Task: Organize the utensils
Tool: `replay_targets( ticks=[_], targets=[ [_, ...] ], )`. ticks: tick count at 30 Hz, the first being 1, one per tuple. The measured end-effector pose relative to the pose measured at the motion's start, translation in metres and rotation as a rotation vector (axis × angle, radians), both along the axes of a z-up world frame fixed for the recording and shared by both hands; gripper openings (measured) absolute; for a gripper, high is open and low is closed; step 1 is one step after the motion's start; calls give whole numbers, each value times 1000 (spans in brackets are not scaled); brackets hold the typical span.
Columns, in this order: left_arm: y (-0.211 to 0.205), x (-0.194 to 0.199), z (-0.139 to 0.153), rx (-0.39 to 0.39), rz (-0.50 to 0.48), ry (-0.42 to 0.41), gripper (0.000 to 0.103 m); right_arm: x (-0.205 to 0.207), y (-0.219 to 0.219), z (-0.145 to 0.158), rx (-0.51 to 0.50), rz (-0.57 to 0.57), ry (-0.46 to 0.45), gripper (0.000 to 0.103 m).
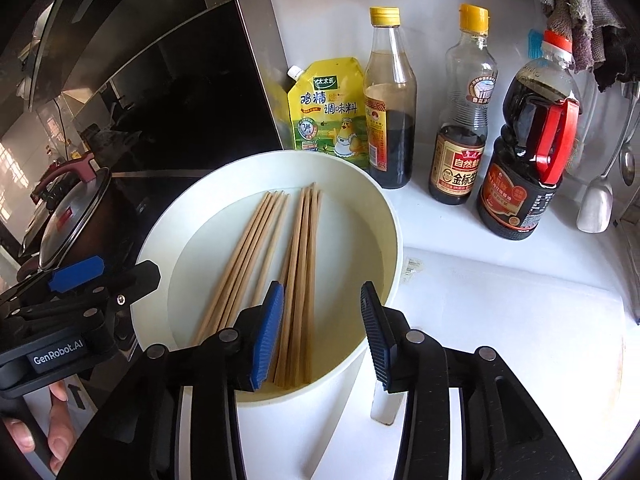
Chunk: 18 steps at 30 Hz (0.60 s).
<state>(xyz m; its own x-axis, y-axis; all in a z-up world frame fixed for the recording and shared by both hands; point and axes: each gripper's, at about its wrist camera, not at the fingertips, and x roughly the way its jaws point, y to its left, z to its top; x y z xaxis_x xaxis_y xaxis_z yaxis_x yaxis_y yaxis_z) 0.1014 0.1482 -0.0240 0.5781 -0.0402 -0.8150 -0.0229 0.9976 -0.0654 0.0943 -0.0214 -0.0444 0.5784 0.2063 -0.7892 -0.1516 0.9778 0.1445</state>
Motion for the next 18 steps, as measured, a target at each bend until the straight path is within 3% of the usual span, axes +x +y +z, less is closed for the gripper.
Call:
replay_targets(
  ticks=[18],
  targets=[
    [-23,-33,20,19,23,-32,89,-34,-22,20,-29,4,-16,47]
  ],
)
